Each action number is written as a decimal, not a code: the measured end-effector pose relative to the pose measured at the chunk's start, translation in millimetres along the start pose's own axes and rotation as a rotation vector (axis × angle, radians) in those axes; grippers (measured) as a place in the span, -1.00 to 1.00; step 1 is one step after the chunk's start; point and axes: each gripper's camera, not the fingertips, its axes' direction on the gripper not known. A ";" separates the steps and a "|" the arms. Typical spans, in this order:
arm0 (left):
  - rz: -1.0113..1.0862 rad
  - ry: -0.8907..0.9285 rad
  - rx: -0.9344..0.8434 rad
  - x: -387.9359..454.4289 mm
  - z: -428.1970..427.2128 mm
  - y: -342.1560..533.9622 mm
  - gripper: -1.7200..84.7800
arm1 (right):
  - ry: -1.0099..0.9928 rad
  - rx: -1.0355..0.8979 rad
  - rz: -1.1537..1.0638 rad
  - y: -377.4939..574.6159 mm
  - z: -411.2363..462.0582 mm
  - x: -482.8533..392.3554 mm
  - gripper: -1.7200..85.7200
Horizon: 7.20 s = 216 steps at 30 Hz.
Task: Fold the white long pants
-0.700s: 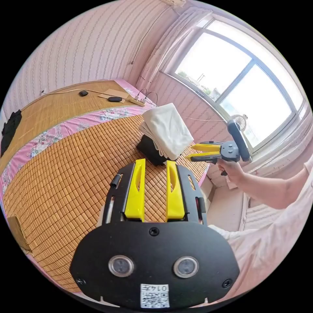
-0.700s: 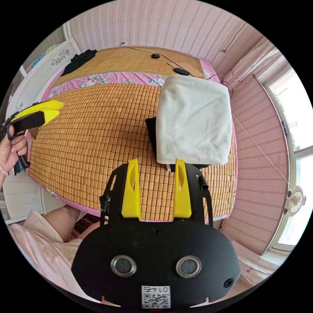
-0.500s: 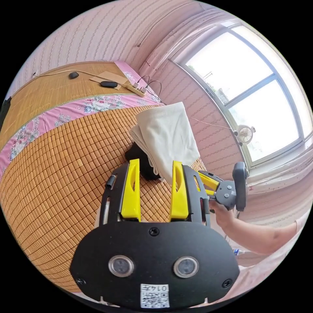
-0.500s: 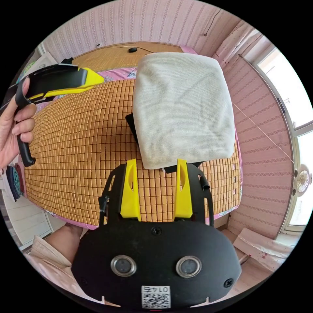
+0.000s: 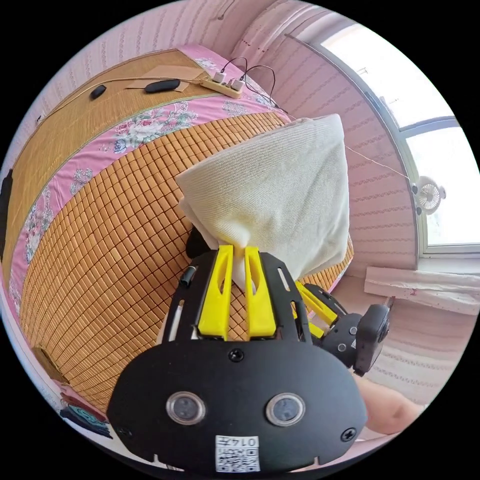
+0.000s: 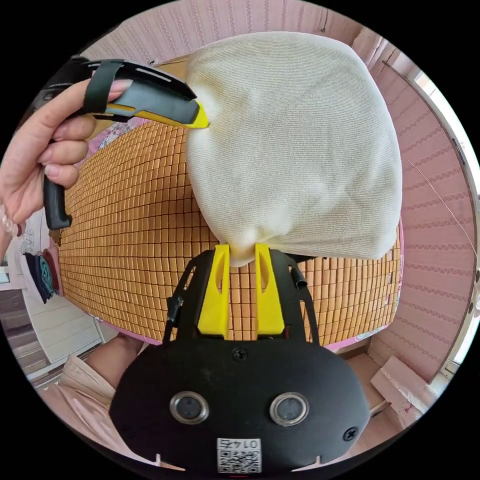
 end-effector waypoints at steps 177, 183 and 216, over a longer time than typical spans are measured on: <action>-0.284 -0.224 -0.022 -445.7 114.8 413.9 -0.82 | 0.076 -0.071 0.053 -230.5 166.3 -72.3 -0.85; -0.247 -0.282 0.007 -436.1 110.8 364.9 -0.97 | 0.014 0.106 -0.064 -246.4 132.1 -46.9 -0.85; 0.445 0.076 -0.015 -235.6 131.0 372.3 -0.97 | -0.229 0.227 0.130 8.5 103.1 105.3 -0.91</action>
